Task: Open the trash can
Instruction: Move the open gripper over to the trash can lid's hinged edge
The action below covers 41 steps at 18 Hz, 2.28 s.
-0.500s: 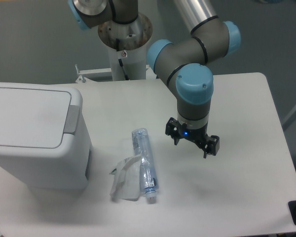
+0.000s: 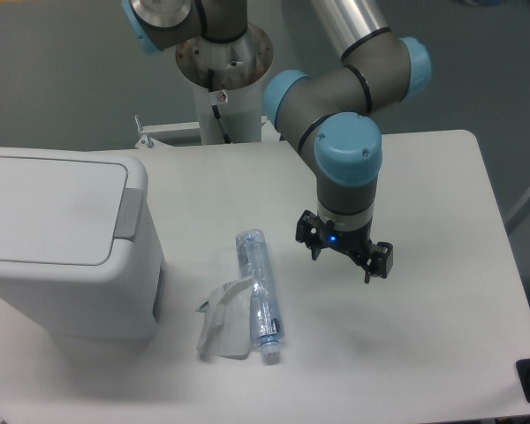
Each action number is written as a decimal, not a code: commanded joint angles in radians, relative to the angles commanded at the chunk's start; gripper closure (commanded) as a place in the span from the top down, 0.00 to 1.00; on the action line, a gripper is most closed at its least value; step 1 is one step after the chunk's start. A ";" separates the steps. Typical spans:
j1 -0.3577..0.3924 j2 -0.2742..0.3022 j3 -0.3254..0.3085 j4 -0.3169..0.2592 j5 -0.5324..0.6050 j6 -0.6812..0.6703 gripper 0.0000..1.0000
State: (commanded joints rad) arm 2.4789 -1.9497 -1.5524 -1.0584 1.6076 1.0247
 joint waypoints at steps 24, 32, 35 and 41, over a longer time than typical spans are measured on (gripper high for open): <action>-0.127 0.179 0.028 0.000 -0.218 -0.538 1.00; -0.192 0.231 0.055 -0.002 -0.282 -0.683 1.00; -0.196 0.276 0.016 -0.002 -0.284 -0.686 1.00; -0.218 0.295 -0.014 0.000 -0.281 -0.729 1.00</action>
State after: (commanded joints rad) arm 2.2611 -1.6552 -1.5662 -1.0584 1.3269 0.2961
